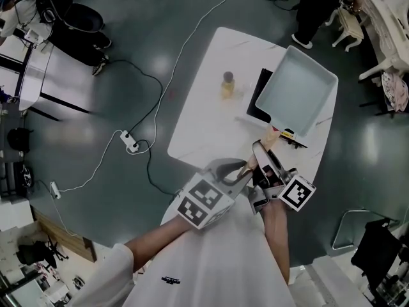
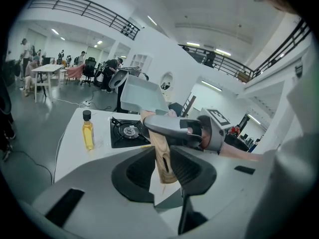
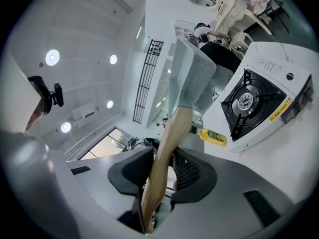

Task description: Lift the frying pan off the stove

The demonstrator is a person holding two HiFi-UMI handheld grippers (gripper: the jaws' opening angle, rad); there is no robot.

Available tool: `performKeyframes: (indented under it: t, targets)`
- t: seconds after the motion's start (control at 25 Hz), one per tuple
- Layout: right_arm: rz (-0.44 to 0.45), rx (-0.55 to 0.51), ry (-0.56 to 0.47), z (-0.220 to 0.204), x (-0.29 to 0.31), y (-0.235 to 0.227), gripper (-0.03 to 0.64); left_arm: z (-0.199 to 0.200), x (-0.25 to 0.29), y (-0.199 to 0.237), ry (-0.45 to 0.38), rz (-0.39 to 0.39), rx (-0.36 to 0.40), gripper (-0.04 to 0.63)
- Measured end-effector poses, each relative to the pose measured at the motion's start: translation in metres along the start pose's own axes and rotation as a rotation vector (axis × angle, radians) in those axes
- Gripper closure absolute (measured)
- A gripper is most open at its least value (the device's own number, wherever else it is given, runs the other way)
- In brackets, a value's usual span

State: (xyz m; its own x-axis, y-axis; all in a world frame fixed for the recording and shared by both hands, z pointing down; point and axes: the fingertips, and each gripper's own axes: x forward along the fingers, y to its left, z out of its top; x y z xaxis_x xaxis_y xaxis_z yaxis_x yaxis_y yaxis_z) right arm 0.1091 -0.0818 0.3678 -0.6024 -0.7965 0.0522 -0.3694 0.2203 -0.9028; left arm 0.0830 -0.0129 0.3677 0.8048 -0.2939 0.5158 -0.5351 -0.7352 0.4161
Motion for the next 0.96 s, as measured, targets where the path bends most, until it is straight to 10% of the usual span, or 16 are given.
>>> performKeyframes:
  t: [0.96]
  targets:
    - [-0.009, 0.008, -0.016, 0.0066, 0.0062, -0.0029, 0.505, 0.0067, 0.0043, 0.0065, 0.006, -0.045, -0.031, 0.506]
